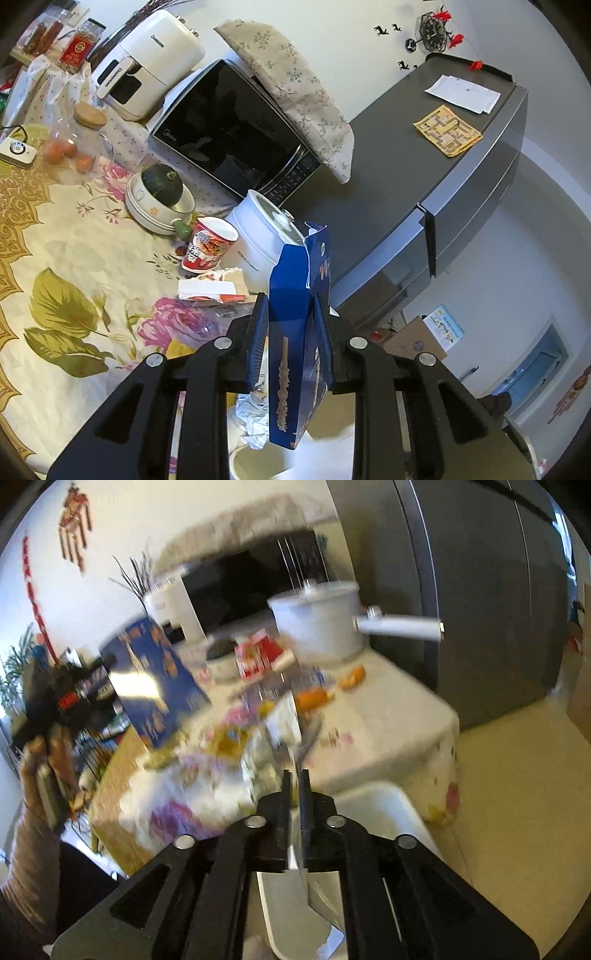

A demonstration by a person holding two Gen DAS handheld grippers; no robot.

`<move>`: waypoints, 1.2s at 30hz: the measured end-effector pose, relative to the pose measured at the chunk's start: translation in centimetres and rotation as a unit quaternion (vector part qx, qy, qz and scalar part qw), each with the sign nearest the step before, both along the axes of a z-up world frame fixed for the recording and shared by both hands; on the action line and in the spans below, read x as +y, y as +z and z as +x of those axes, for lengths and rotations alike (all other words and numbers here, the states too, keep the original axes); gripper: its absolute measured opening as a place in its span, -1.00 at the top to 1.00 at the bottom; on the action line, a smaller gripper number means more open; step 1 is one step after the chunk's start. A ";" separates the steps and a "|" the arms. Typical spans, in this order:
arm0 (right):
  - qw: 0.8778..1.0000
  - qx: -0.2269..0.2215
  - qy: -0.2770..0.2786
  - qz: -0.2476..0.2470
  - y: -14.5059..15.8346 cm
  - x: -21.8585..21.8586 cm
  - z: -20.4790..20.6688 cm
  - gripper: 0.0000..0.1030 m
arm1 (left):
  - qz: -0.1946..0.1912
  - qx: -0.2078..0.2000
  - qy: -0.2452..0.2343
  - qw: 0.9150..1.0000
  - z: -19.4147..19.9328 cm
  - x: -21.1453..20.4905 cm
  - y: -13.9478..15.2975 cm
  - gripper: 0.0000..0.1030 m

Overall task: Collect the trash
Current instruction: 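Carry the blue box over the white bin and open the left gripper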

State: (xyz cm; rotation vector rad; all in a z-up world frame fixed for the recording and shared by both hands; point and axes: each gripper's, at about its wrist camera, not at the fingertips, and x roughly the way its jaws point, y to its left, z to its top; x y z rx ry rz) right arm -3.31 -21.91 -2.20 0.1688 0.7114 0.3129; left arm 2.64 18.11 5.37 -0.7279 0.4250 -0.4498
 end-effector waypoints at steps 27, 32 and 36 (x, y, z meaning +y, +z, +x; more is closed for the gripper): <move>0.953 0.005 -0.295 -0.065 -2.3 -9.0 -0.3 -0.86 | 0.229 0.082 -0.232 0.942 -1.1 -24.7 -7.8 0.50; 0.951 0.000 -0.304 -0.063 -1.9 -9.6 -0.7 -0.86 | 0.256 0.109 -0.254 0.926 -1.5 -27.0 -10.2 0.30; 0.951 0.014 -0.304 -0.047 -2.3 -10.2 -0.5 -0.86 | 0.269 0.126 -0.269 0.916 -2.1 -27.6 -11.8 -0.06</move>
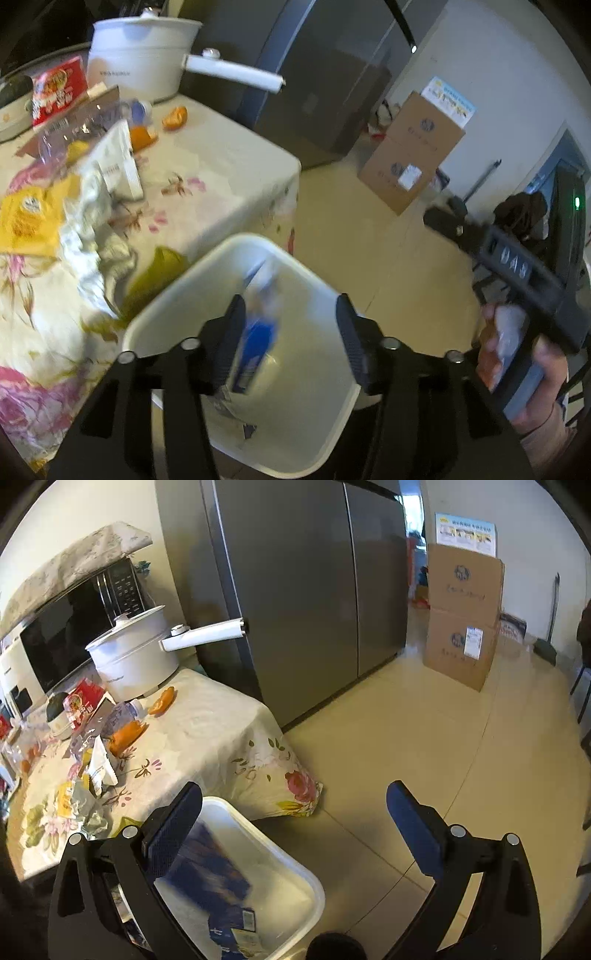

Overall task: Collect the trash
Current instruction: 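Carry the blue box over the white bin and open the left gripper, then grasp the white crumpled plastic bag with the left gripper and lift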

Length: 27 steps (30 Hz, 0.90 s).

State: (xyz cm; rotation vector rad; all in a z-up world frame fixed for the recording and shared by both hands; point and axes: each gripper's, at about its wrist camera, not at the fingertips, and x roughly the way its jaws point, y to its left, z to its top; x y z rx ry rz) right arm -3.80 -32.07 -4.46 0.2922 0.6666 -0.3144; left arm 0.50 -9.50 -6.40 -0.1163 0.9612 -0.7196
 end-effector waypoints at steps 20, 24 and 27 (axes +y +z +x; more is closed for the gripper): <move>0.990 0.087 0.111 -0.017 -2.6 5.7 2.6 -0.86 | 0.046 -0.059 0.192 0.978 1.5 9.7 1.7 -0.51; 0.987 0.097 0.123 -0.022 -2.9 6.1 2.6 -0.86 | 0.052 -0.059 0.203 0.976 2.3 9.7 1.5 -0.51; 0.987 0.100 0.125 -0.023 -3.0 6.2 2.7 -0.86 | 0.055 -0.051 0.204 0.976 2.8 9.3 1.0 -0.53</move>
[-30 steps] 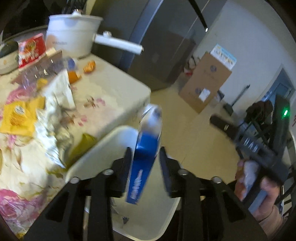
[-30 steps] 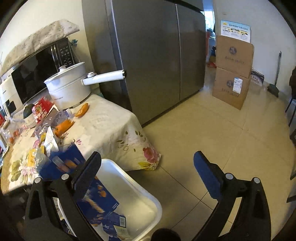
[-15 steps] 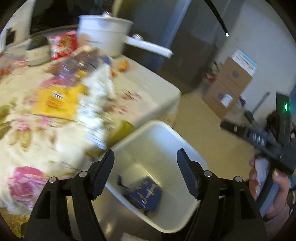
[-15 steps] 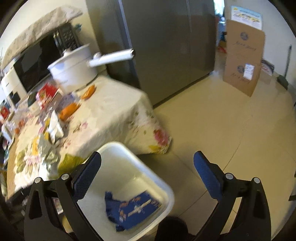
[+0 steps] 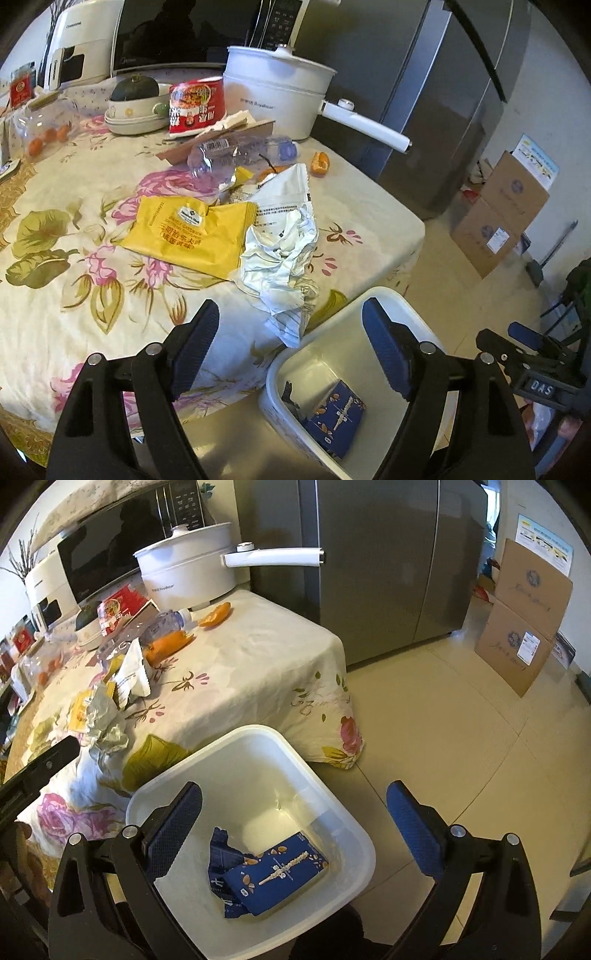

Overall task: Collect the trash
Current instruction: 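Grasp the white crumpled plastic bag with the left gripper and lift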

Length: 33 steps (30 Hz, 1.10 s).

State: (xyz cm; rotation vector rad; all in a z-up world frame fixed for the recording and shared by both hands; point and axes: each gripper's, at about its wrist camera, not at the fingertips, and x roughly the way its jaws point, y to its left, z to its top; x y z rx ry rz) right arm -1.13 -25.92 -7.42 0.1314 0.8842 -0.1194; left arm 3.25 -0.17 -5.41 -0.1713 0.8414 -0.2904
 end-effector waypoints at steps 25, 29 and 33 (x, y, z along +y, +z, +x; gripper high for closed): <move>0.998 0.013 0.060 0.013 -0.5 3.7 1.4 -0.86 | -0.054 0.010 0.024 0.998 2.7 2.5 -0.5 0.34; 0.992 0.028 0.097 0.073 -0.2 5.3 2.8 -0.86 | -0.103 -0.010 0.042 0.994 1.8 6.1 2.1 0.34; 0.979 0.045 0.137 0.143 0.4 7.9 5.3 -0.86 | -0.140 -0.058 0.072 0.986 0.3 10.4 5.9 0.34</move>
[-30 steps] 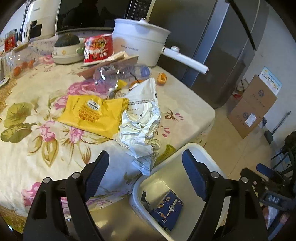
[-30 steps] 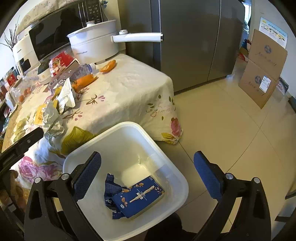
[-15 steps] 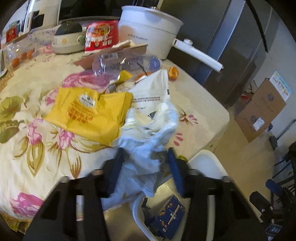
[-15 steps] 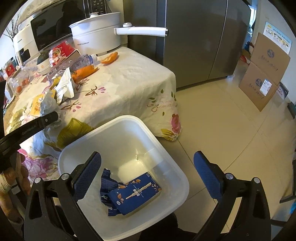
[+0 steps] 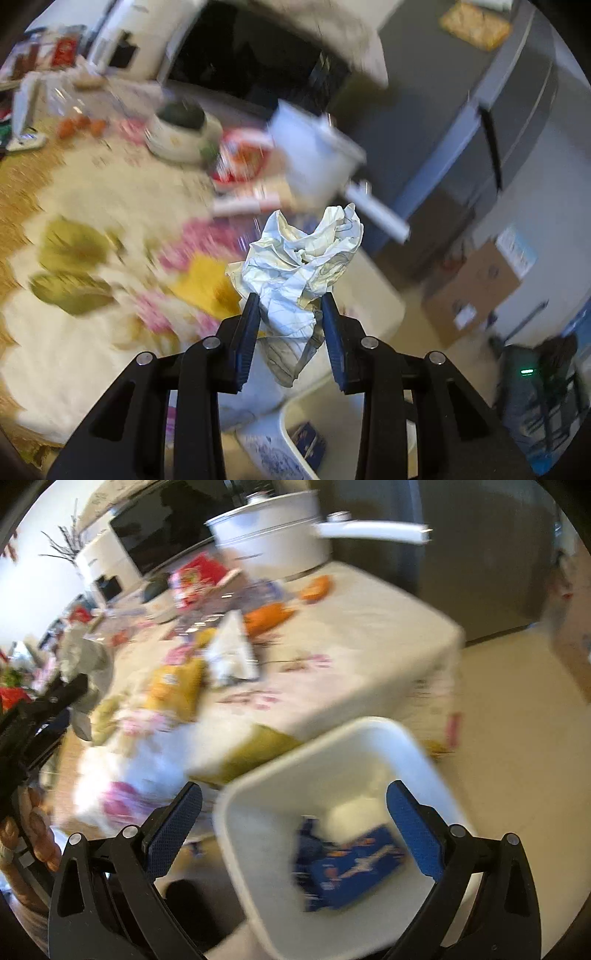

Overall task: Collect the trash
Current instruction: 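Grasp the white crumpled plastic bag with the left gripper and lift, then hold the white bag in the left gripper while the right gripper grasps the yellow wrapper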

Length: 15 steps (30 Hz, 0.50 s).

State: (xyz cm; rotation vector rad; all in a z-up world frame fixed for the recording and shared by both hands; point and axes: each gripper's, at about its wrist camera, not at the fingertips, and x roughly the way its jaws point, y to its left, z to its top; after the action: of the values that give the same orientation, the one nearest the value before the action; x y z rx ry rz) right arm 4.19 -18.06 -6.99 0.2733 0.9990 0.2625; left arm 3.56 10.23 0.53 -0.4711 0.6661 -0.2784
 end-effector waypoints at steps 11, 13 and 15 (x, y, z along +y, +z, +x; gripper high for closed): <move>0.987 0.040 0.013 0.157 -2.4 7.0 7.7 -0.44 | -0.072 -0.056 0.046 0.995 -2.1 7.4 3.7 0.32; 0.987 0.037 0.013 0.158 -2.7 7.7 8.4 -0.43 | -0.074 -0.053 0.043 0.995 -2.0 7.7 3.6 0.32; 0.987 0.039 0.013 0.154 -3.2 8.4 9.0 -0.42 | -0.078 -0.052 0.042 0.995 -2.1 8.2 3.6 0.32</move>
State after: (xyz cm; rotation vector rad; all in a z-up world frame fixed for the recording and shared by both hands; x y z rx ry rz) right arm 13.15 -9.69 -10.19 0.5562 1.0383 0.4337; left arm 1.44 18.46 4.14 -0.6282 0.5238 -0.2749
